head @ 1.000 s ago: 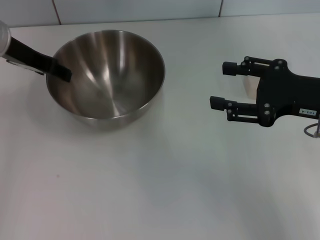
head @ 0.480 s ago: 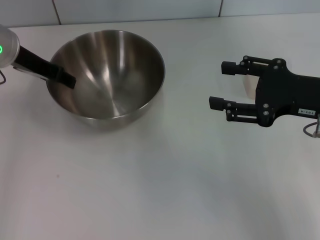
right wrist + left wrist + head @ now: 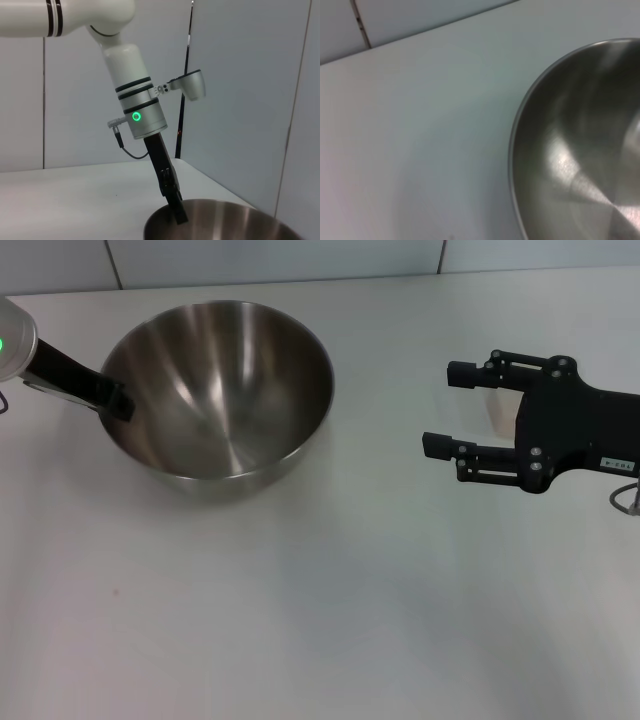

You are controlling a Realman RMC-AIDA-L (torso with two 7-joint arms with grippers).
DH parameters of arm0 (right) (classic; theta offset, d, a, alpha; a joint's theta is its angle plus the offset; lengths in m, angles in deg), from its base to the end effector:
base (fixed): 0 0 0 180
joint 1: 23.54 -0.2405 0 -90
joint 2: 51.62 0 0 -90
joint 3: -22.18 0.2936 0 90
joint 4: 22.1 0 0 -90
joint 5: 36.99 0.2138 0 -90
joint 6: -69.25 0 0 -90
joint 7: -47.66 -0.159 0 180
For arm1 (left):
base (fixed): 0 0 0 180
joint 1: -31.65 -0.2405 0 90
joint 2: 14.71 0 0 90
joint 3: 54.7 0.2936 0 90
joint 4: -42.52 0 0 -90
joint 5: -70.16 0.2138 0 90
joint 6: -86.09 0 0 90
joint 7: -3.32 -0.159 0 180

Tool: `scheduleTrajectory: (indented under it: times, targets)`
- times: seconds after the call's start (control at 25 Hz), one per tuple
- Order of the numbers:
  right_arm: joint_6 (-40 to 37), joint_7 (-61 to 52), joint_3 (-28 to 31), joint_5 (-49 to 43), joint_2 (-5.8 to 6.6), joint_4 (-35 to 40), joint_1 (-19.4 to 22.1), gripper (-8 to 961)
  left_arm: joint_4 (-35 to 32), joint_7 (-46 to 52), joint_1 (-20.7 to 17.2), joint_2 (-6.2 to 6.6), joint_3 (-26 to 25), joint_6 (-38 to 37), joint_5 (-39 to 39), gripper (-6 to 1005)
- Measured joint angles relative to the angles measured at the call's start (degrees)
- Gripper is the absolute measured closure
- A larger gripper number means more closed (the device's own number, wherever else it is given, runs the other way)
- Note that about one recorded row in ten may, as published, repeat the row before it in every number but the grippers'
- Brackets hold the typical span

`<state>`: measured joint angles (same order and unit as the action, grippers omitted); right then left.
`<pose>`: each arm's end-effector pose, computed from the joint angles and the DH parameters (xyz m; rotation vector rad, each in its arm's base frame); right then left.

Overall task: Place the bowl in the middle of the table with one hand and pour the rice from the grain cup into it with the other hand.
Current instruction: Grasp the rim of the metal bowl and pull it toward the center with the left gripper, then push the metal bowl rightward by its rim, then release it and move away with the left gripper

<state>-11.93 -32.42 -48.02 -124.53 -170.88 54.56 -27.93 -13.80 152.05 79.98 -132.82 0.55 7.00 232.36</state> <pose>0.2431 0.2922 0.0134 -2.5846 0.1553 0.7276 -0.2390 0.4584 0.0062 -2.2624 -1.2051 0.3604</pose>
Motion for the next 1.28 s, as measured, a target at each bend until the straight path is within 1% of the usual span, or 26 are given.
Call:
scheduleTrajectory:
  times: [0.2,0.4,0.72,0.92,1.16,1.28]
  targets:
    - [-0.04,0.04,0.16,0.04,0.0,-0.11,-0.22,220,0.24,0.04,0.1,-0.09,1.2,0.29,-0.01,746]
    - [-0.04,0.41,0.24,0.07,0.0,-0.11,-0.29,220,0.31,-0.06,-0.05,-0.17,1.31,0.34,-0.03,860]
    - [-0.03,0.46,0.33,0.1,0.0,-0.05,-0.28,221,0.45,-0.46,0.06,-0.19,1.28,-1.04,-0.5,911]
    - [-0.06,0.52,0.33,0.1,0.0,-0.06,-0.56,221,0.49,-1.56,0.35,-0.34,1.5,-2.55,-0.98,910]
    - [-0.43,0.91,0.33,0.1,0.0,-0.11,-0.82,221,-0.13,-3.84,0.49,-0.35,2.7,-3.12,-6.25,917]
    - [-0.51,1.33,0.3,0.1,-0.06,-0.11,-0.96,221,-0.32,-4.52,1.12,-0.37,3.4,-3.44,-7.86,937]
